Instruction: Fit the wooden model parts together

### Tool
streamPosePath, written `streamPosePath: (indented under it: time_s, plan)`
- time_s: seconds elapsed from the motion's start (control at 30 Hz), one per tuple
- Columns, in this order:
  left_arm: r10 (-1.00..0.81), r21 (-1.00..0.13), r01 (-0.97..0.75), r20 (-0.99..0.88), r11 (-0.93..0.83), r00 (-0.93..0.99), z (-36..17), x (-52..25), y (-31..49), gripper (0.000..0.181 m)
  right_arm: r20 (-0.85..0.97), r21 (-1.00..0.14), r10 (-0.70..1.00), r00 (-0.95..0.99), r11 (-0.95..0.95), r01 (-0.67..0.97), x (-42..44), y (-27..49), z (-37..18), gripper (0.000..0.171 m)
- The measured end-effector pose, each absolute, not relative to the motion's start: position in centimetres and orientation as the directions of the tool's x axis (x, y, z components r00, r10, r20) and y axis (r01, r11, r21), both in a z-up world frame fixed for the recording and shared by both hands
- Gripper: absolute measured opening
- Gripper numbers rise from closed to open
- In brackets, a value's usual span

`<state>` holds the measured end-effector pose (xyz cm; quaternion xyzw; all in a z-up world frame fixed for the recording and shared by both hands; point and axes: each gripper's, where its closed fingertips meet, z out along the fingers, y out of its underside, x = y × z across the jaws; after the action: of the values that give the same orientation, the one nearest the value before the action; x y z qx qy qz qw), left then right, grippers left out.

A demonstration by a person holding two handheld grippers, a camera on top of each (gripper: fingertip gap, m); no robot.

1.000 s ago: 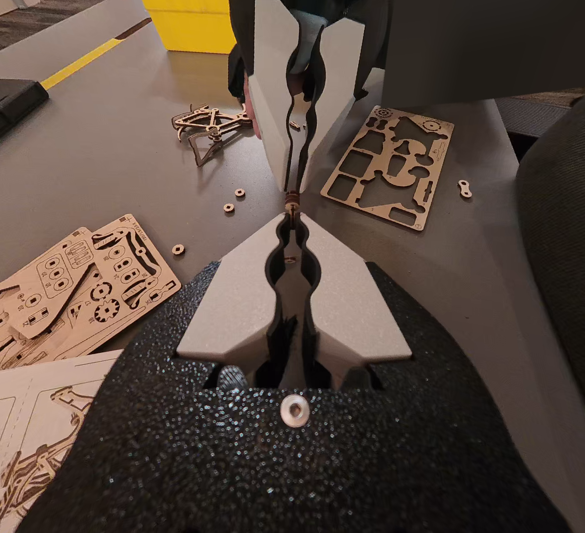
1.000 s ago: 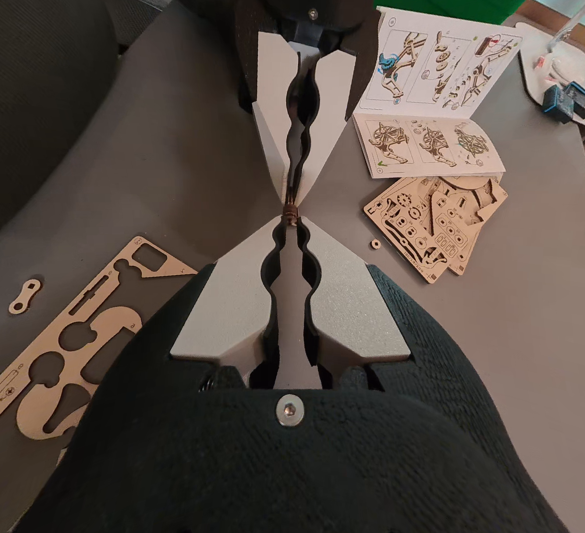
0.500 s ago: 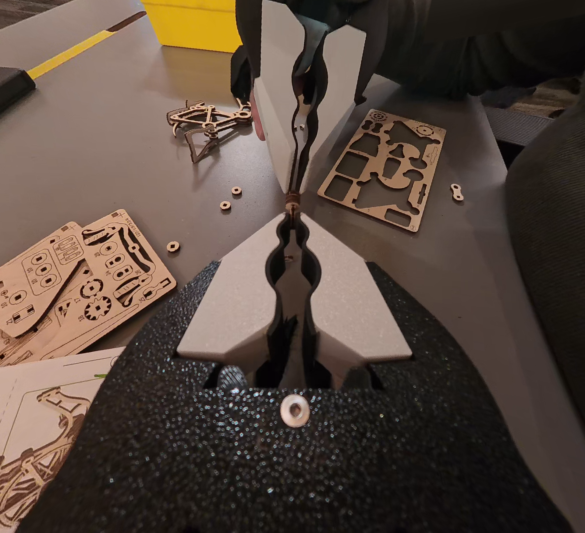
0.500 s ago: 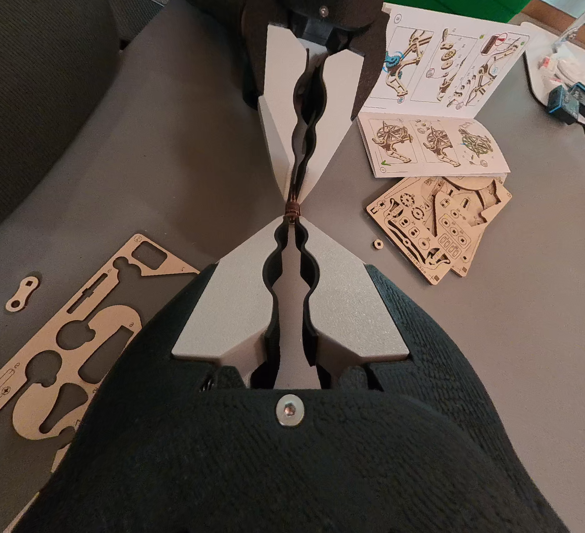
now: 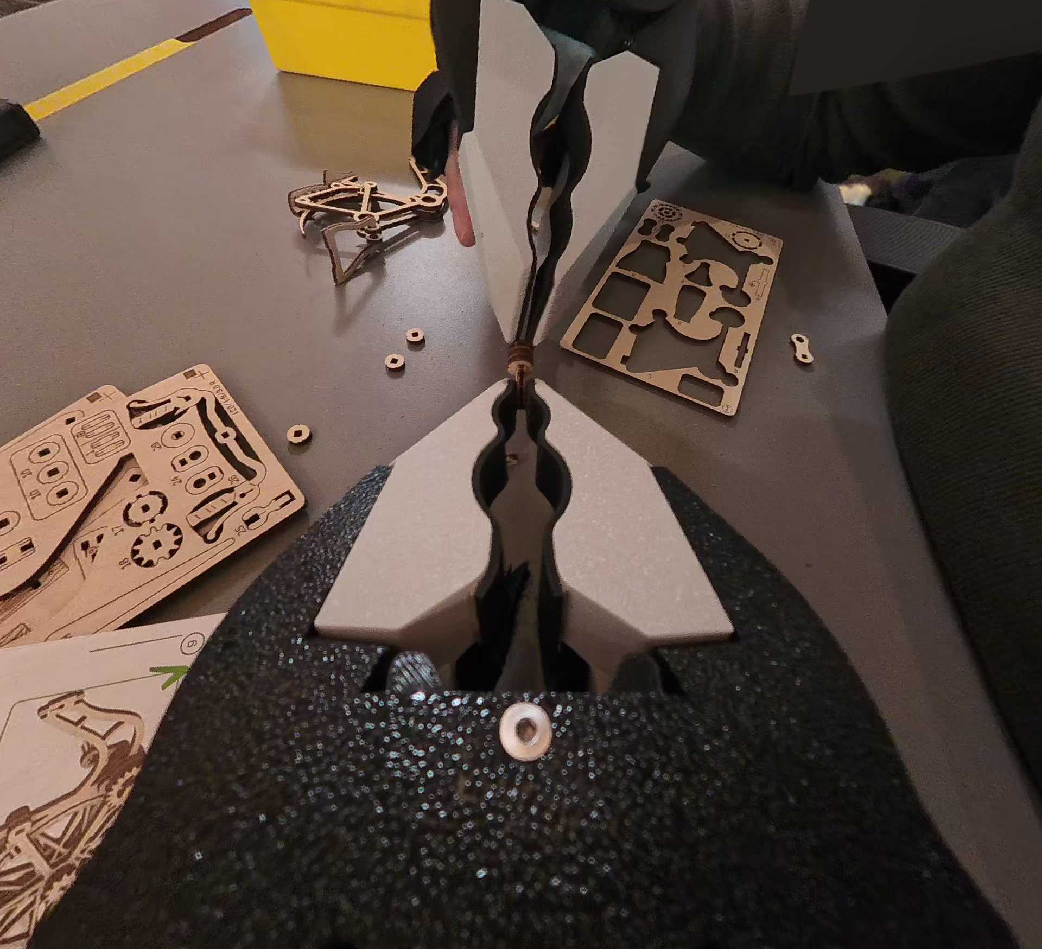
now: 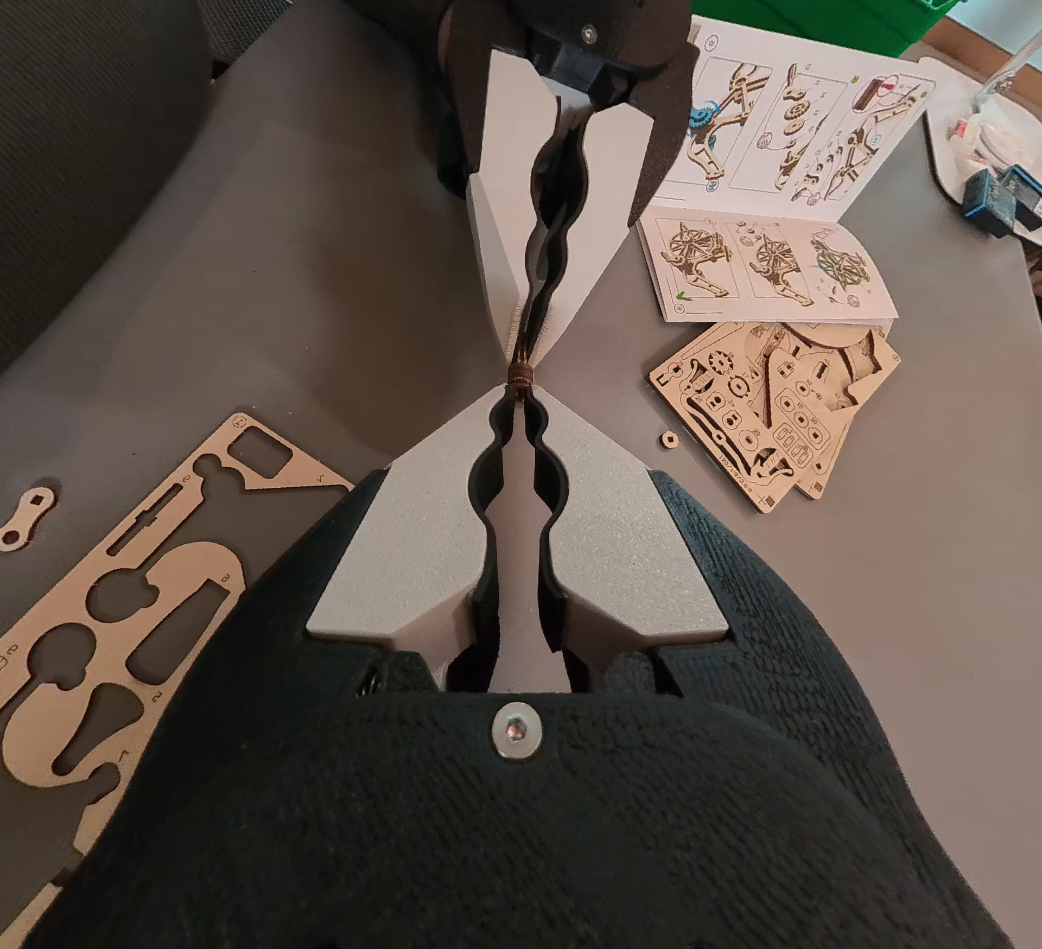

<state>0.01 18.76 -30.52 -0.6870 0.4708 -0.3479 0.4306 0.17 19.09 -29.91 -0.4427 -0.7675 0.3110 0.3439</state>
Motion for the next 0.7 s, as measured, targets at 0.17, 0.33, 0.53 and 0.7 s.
streamPosePath:
  time_s: [0.17, 0.33, 0.53, 0.7]
  plan:
    - [-0.948, -0.92, -0.349, 0.065, -0.178, 0.312, -30.5, 0.1, 18.7, 0.001, 0.256, -0.776, 0.892, -0.373, 0.419, 0.47, 0.2, 19.1, -29.9, 0.003]
    - [-0.949, -0.92, -0.351, 0.061, -0.173, 0.31, -30.4, 0.1, 18.6, 0.001, 0.241, -0.776, 0.894, -0.379, 0.412, 0.478, 0.2, 18.9, -29.9, 0.003]
    - [-0.941, -0.919, -0.344, 0.074, -0.193, 0.33, -30.4, 0.0, 18.8, 0.001, 0.253, -0.776, 0.893, -0.372, 0.417, 0.473, 0.2, 19.1, -30.0, 0.001]
    - [-0.937, -0.896, -0.388, 0.078, -0.216, 0.341, -30.5, -0.5, 18.7, 0.037, 0.224, -0.755, 0.903, -0.366, 0.399, 0.52, 0.8, 20.0, -31.6, 0.0]
